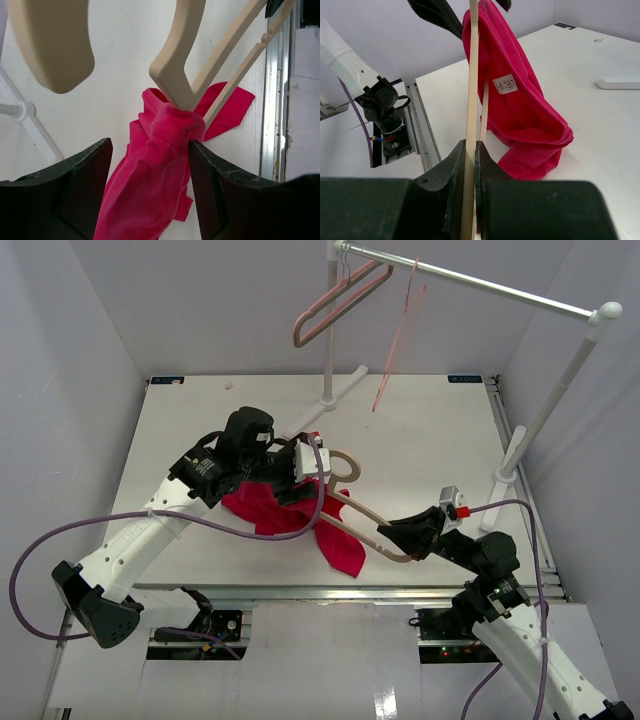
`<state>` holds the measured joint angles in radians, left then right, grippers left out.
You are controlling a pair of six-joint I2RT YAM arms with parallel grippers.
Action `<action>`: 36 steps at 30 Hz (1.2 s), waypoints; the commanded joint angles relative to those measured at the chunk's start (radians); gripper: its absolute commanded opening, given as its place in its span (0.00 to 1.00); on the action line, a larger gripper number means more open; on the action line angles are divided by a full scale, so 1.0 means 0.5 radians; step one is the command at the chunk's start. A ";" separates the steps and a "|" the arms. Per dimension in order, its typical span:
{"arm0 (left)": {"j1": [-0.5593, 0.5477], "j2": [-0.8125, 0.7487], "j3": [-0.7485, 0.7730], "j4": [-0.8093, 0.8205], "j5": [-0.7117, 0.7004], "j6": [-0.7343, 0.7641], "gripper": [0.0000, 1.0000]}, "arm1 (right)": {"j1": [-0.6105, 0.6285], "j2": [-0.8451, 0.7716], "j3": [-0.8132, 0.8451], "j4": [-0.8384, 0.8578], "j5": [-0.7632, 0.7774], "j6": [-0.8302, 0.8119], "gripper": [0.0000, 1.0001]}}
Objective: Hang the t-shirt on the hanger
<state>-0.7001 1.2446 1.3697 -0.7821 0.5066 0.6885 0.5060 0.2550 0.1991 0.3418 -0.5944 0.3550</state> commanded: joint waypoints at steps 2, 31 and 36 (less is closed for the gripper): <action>-0.002 0.042 0.020 -0.177 0.232 0.113 0.69 | 0.011 -0.084 0.123 0.122 -0.066 -0.043 0.08; -0.002 -0.254 -0.281 0.077 0.691 -0.236 0.00 | 0.013 0.279 0.538 -0.113 0.600 -0.118 0.38; -0.002 -0.316 -0.310 0.118 0.813 -0.338 0.00 | 0.013 0.374 0.586 -0.115 0.512 -0.198 0.11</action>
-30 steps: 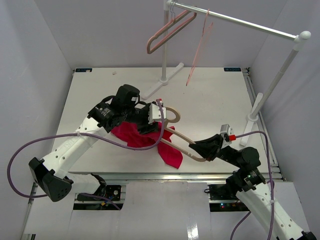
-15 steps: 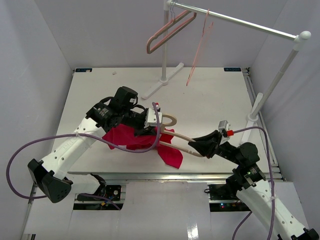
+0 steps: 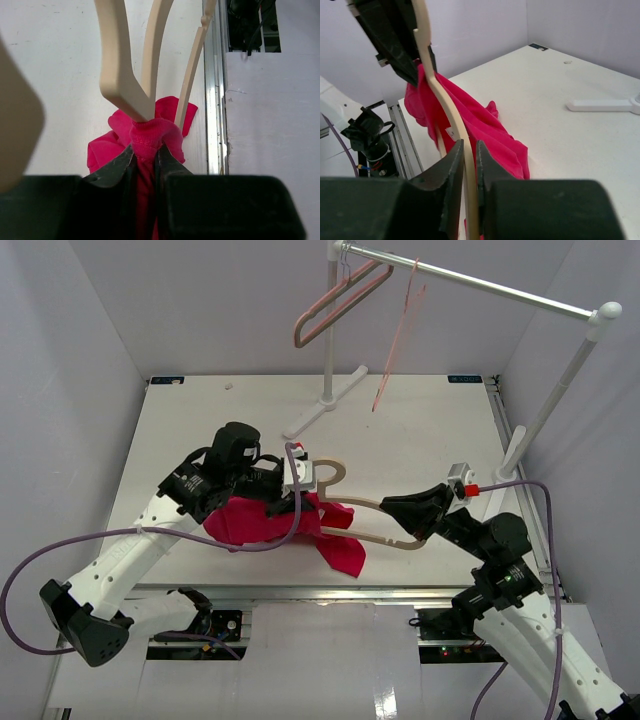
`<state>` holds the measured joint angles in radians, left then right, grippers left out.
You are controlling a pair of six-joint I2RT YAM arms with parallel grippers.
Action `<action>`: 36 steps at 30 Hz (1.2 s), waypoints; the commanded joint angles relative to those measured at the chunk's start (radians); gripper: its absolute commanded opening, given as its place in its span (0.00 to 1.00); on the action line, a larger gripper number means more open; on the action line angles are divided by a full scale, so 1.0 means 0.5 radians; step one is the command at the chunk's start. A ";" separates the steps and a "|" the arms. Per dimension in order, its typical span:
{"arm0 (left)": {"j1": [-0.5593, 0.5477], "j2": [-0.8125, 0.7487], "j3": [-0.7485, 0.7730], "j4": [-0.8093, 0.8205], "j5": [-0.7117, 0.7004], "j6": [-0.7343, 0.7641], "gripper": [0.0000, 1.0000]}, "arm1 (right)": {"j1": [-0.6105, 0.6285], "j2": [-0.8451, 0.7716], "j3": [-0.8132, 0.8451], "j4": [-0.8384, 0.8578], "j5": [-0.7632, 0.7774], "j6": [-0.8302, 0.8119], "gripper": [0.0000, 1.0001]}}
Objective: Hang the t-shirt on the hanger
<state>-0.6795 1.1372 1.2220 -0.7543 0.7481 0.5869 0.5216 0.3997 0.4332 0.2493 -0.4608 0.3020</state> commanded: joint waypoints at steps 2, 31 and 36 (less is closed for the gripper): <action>-0.046 -0.108 -0.014 0.054 0.359 -0.146 0.00 | -0.018 0.112 0.121 0.069 0.200 -0.107 0.08; -0.043 0.008 -0.159 0.419 -0.499 -0.651 0.00 | -0.018 0.285 0.537 -0.418 0.229 -0.172 0.65; -0.043 0.033 -0.146 0.538 -0.825 -0.826 0.00 | -0.018 0.131 0.345 -0.413 0.554 0.084 0.66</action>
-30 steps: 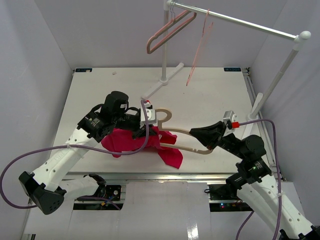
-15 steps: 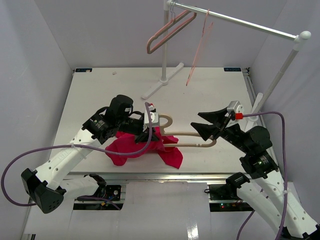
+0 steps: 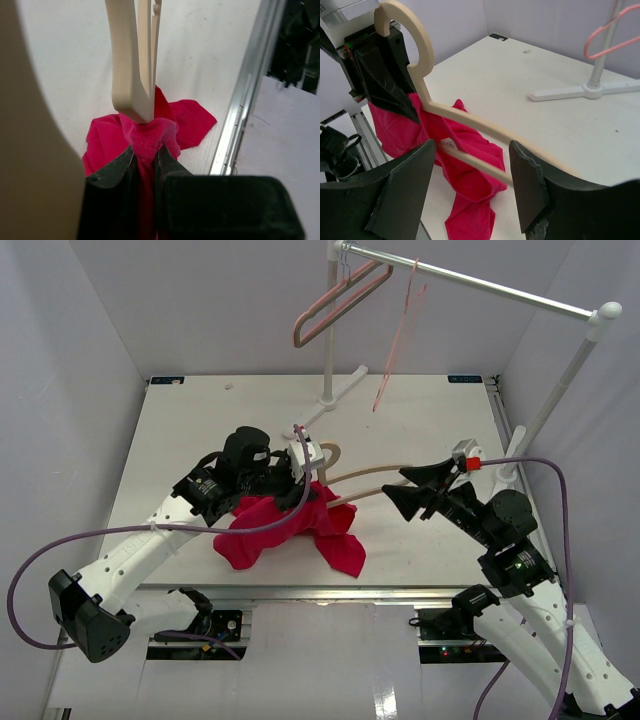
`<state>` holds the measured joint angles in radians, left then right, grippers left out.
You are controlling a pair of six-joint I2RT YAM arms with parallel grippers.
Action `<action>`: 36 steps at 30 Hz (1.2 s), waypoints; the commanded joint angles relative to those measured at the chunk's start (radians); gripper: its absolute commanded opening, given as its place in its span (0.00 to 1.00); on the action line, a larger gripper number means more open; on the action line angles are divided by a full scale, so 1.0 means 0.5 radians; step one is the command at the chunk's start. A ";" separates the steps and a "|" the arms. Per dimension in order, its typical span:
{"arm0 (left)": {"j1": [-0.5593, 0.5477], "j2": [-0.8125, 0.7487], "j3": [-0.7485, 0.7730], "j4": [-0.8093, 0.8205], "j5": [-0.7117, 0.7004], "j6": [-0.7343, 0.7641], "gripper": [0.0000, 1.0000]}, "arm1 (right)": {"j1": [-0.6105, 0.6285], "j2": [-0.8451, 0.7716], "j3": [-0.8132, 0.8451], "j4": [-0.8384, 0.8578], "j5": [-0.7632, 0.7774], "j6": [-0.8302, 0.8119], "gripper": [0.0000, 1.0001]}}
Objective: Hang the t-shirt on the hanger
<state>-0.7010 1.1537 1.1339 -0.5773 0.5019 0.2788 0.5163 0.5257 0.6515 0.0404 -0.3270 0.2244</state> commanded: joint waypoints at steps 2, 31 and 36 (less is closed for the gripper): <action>0.000 -0.013 0.019 0.212 -0.366 -0.249 0.00 | -0.008 -0.188 -0.153 0.018 0.363 0.309 0.65; -0.003 -0.250 -0.112 0.513 -0.264 -0.791 0.00 | 0.333 0.530 -0.814 1.321 0.608 0.704 0.58; -0.001 -0.231 -0.129 0.513 -0.298 -0.788 0.00 | 0.545 0.561 -0.790 1.309 0.852 0.643 0.59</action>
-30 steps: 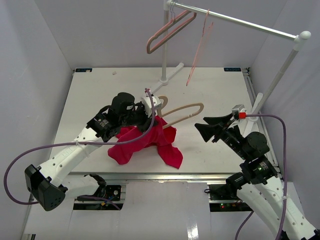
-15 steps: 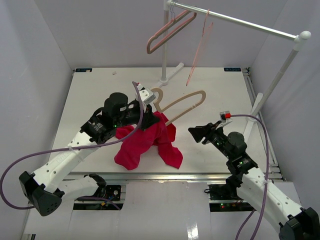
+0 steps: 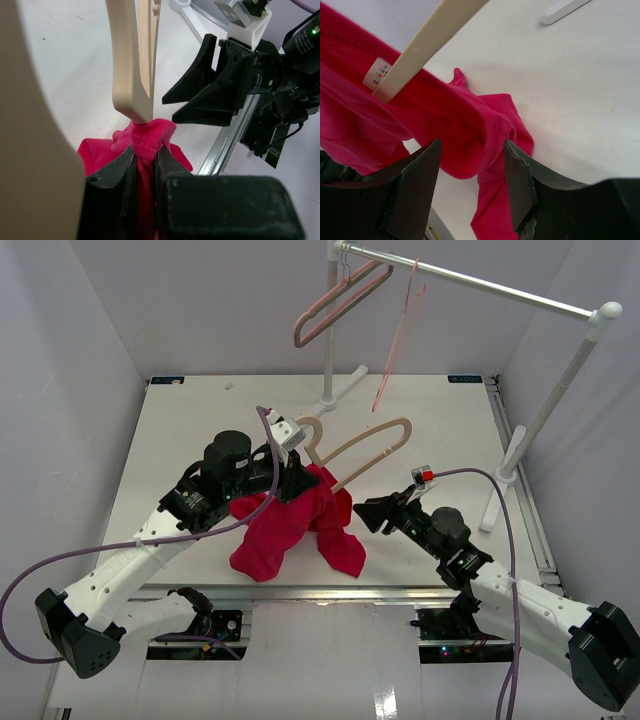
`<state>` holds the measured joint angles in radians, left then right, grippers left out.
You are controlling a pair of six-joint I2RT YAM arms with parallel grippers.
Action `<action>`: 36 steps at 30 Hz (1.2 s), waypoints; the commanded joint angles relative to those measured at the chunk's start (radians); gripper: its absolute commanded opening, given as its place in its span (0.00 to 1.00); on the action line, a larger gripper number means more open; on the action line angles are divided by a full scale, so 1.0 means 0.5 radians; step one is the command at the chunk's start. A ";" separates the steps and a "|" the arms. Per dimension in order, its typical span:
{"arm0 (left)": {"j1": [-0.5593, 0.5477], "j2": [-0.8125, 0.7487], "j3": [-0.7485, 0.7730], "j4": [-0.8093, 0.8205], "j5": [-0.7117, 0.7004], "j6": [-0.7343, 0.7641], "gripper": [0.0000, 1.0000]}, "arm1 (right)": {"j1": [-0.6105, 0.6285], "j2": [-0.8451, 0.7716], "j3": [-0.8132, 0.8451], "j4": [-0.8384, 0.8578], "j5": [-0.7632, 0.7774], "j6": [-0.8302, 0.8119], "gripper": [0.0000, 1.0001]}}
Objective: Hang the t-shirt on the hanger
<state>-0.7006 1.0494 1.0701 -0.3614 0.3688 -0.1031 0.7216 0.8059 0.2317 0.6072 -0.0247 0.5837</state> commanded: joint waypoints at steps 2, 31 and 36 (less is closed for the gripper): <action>-0.004 -0.021 -0.002 0.084 -0.032 -0.024 0.00 | 0.193 -0.005 0.054 0.169 0.330 -0.081 0.59; -0.004 -0.123 -0.121 0.243 0.060 -0.110 0.00 | 0.339 0.644 0.196 0.313 0.654 -0.089 0.44; -0.001 -0.144 -0.132 0.257 0.105 -0.147 0.00 | 0.336 0.743 0.265 0.283 0.709 -0.079 0.27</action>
<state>-0.7006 1.0196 1.0061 -0.2817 0.3831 -0.1487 0.8860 1.1512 0.3117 0.6910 0.2700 0.5475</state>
